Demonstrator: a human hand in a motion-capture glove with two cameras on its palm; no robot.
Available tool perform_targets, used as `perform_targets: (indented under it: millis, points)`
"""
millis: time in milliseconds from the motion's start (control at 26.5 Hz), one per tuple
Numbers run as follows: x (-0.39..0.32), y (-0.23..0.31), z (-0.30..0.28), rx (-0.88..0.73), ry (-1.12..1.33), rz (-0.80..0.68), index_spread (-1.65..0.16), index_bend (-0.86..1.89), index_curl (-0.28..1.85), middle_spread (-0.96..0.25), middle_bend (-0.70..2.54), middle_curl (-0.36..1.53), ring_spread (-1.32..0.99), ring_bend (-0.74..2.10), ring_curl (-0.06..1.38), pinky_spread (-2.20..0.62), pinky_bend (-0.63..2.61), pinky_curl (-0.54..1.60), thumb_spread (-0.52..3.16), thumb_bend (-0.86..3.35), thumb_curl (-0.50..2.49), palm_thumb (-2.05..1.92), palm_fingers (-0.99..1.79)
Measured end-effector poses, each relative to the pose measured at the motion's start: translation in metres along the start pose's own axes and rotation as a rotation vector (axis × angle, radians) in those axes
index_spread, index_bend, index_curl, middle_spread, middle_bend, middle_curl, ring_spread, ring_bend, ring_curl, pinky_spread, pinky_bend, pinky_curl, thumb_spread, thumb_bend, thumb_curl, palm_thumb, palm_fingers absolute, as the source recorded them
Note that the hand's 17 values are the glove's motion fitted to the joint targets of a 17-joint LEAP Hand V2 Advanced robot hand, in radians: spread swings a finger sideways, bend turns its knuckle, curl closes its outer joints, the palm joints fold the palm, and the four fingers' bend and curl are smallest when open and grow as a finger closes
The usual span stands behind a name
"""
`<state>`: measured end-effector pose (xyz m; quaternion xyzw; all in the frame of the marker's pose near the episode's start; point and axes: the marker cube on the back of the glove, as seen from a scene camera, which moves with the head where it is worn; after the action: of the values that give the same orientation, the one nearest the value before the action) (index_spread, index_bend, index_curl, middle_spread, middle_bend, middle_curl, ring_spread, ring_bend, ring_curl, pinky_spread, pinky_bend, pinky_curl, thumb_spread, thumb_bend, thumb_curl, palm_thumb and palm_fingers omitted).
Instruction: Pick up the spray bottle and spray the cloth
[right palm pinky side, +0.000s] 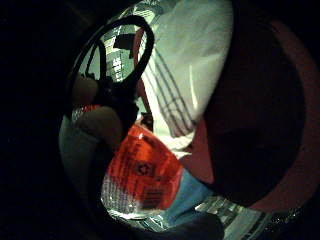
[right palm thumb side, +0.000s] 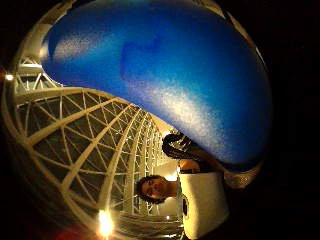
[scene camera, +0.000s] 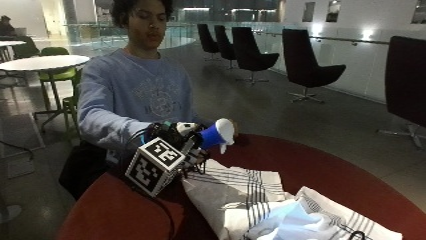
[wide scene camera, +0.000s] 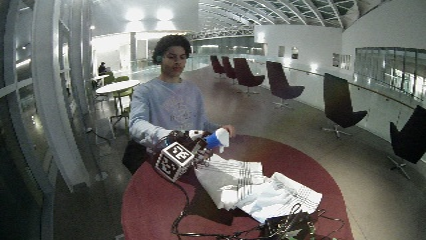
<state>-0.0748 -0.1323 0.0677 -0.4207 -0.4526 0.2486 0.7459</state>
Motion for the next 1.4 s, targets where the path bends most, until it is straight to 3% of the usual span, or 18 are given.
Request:
perform_targets:
  millis: [1096,1399]
  points:
    - [-0.004,-0.001,0.004,-0.023,-0.023,0.020,-0.18,0.13,0.35,-0.06,0.30,0.50,-0.05,0.50,0.40,0.22,0.18,0.33,0.80,-0.03,0.63,0.86,1.08]
    - [-0.012,0.000,0.026,-0.015,-0.044,-0.073,-0.18,0.13,0.35,-0.06,0.30,0.50,-0.04,0.50,0.40,0.22,0.18,0.33,0.80,-0.03,0.63,0.86,1.08]
